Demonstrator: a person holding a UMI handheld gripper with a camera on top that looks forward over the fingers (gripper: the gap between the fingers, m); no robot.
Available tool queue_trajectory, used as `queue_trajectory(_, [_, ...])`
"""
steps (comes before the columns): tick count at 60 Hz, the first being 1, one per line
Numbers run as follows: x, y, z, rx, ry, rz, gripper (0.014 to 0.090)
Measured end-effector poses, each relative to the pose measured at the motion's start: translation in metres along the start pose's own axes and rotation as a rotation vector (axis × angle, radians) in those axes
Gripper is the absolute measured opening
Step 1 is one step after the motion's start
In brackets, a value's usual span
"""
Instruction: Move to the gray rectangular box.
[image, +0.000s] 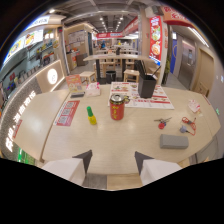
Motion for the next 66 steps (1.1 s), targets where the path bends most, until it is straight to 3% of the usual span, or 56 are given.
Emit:
queue_trajectory(6, [0.008,0.007,-0.003,-0.016,0.004,-0.004,0.0843])
queue_trajectory(25, [0.136,0.043,-0.008,-0.068,0.051,-0.016,0.0842])
queue_trajectory(42, [0.238,0.029,0.03,-0.048,0.096,-0.031,0.0836])
queue_trajectory(66, [0.273,0.017,0.088,-0.073,0.068,-0.032,0.0841])
